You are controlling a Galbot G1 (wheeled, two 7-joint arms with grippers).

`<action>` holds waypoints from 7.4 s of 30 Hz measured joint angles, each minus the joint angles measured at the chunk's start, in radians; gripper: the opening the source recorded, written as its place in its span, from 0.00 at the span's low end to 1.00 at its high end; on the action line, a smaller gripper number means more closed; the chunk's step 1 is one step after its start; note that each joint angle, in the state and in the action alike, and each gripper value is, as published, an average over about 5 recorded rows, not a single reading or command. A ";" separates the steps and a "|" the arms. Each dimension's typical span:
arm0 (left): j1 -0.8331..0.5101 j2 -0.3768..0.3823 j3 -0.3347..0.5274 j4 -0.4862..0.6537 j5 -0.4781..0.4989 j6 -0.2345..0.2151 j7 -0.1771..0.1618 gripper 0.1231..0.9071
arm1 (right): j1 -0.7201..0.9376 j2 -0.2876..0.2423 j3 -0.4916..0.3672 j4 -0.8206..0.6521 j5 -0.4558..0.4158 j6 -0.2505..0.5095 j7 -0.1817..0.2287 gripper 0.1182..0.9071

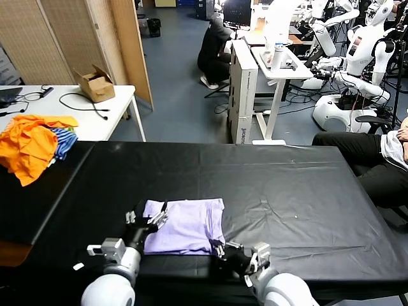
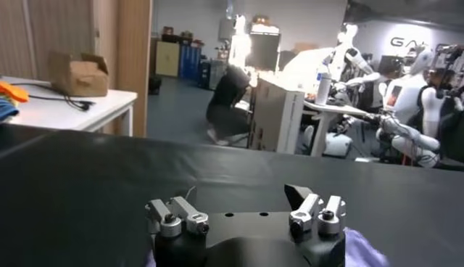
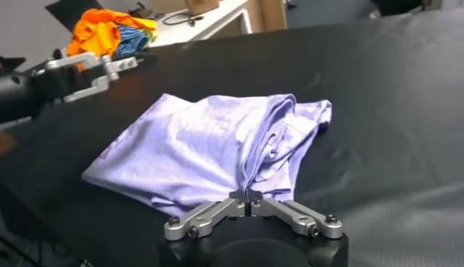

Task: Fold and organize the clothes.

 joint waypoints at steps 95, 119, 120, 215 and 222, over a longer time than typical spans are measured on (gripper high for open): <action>0.090 -0.148 -0.149 0.180 -0.263 -0.178 0.174 0.45 | -0.168 0.007 0.265 0.210 0.061 0.028 -0.029 1.00; 0.080 0.075 -0.321 0.077 -0.180 -0.068 0.117 0.05 | -0.171 0.017 0.262 0.192 0.029 0.043 -0.027 1.00; 0.085 0.105 -0.341 0.073 -0.172 -0.073 0.118 0.05 | -0.171 0.017 0.262 0.191 0.029 0.043 -0.027 1.00; 0.042 -0.009 -0.009 -0.068 -0.012 -0.103 0.029 1.00 | 0.052 0.037 0.170 -0.075 0.267 -0.093 0.048 0.03; 0.046 -0.015 -0.015 -0.066 -0.012 -0.107 0.029 1.00 | 0.062 -0.019 0.212 -0.087 0.214 -0.102 0.030 0.03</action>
